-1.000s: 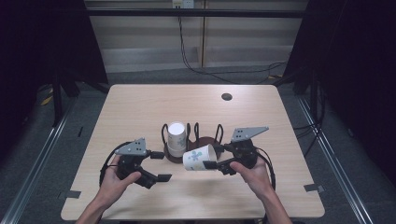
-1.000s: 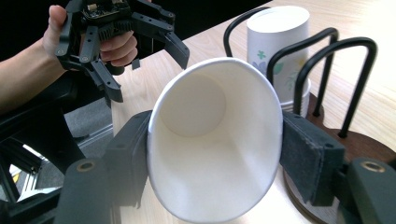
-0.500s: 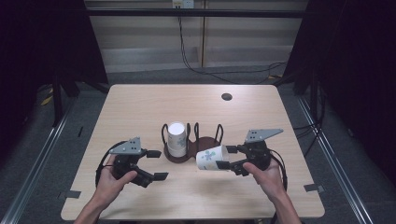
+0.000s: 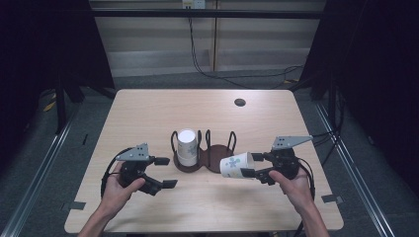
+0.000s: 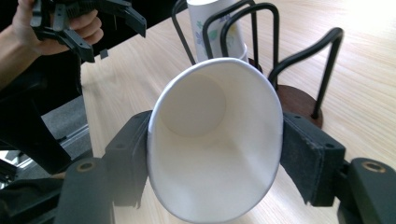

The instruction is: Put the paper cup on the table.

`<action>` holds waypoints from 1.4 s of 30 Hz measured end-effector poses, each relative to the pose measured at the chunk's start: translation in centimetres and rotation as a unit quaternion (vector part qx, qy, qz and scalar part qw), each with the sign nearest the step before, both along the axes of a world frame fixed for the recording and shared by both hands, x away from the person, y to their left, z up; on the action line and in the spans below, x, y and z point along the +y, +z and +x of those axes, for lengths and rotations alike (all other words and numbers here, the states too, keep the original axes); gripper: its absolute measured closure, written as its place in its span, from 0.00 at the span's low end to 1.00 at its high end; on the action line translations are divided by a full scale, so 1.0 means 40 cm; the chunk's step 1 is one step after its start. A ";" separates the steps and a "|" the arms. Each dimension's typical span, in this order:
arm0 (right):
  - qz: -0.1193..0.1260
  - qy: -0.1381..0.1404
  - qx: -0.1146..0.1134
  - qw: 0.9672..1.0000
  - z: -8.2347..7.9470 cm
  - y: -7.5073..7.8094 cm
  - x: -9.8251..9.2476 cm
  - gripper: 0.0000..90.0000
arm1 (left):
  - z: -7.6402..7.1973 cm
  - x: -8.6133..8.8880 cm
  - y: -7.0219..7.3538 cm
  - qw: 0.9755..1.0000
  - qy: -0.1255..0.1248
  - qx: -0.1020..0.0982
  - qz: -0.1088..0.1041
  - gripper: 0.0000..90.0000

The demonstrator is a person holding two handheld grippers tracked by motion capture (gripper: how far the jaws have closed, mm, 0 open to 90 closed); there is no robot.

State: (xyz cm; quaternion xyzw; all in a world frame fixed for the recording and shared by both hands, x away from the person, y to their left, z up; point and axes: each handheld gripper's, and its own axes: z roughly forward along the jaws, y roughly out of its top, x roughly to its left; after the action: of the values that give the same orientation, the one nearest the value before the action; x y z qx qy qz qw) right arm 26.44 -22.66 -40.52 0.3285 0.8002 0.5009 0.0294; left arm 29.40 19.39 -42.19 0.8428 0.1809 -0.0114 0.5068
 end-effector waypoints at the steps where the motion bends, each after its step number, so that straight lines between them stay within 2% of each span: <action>1: -0.003 -0.001 0.001 1.000 -0.001 0.001 -0.005 0.34 | 0.001 -0.001 -0.002 1.000 0.001 -0.001 0.001 0.18; 5: -0.004 -0.011 0.006 1.000 -0.002 -0.001 -0.028 0.34 | 0.002 -0.009 -0.014 1.000 -0.001 0.001 0.014 0.18; 8: -0.013 -0.020 0.011 1.000 0.001 -0.002 -0.041 0.34 | -0.003 -0.011 -0.013 1.000 -0.003 -0.005 0.014 0.18; 10: -0.021 -0.023 0.013 0.999 0.002 -0.001 -0.043 0.34 | -0.008 -0.010 -0.007 0.999 0.015 -0.021 0.021 0.20; 13: -0.031 -0.030 0.016 0.999 -0.001 0.006 -0.046 0.33 | -0.011 -0.008 -0.004 1.000 0.014 -0.018 0.012 0.20; 17: -0.050 -0.042 0.022 0.998 0.002 0.016 -0.054 0.33 | -0.018 -0.003 -0.007 1.000 0.009 -0.019 0.020 0.20; 20: -0.049 -0.042 0.010 0.998 0.005 0.024 -0.063 0.33 | -0.021 0.002 -0.011 0.999 0.006 -0.033 0.028 0.20; 21: -0.055 -0.044 0.008 0.997 0.007 0.028 -0.065 0.33 | -0.019 0.003 -0.014 0.999 0.003 -0.025 0.024 0.20; 22: -0.067 -0.051 0.007 0.996 0.009 0.032 -0.065 0.33 | -0.016 0.003 -0.015 0.999 0.002 -0.022 0.024 0.20; 26: -0.084 -0.061 0.020 0.994 0.031 0.036 -0.073 0.33 | -0.016 0.002 -0.016 0.999 0.002 -0.023 0.026 0.20; 29: -0.097 -0.075 0.038 0.992 0.055 0.034 -0.082 0.33 | -0.018 0.006 -0.017 1.000 0.007 -0.019 0.012 0.20; 31: -0.105 -0.082 0.049 0.990 0.069 0.032 -0.087 0.33 | -0.015 0.011 -0.019 0.999 0.015 -0.023 0.018 0.20; 33: -0.115 -0.091 0.059 0.987 0.083 0.030 -0.092 0.33 | -0.011 0.017 -0.021 1.000 0.017 -0.020 0.013 0.20; 38: -0.134 -0.106 0.067 0.983 0.113 0.029 -0.096 0.33 | -0.011 0.023 -0.020 1.000 0.016 -0.019 0.009 0.19; 42: -0.140 -0.122 0.069 0.980 0.129 0.031 -0.096 0.33 | -0.013 0.027 -0.017 1.000 0.016 -0.022 0.005 0.19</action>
State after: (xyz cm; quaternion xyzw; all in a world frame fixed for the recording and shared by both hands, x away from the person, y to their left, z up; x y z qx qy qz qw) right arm 31.59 -26.51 -39.30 0.4502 0.8163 0.3528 0.0806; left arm 28.88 20.48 -42.88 0.8426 0.1830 0.0158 0.5063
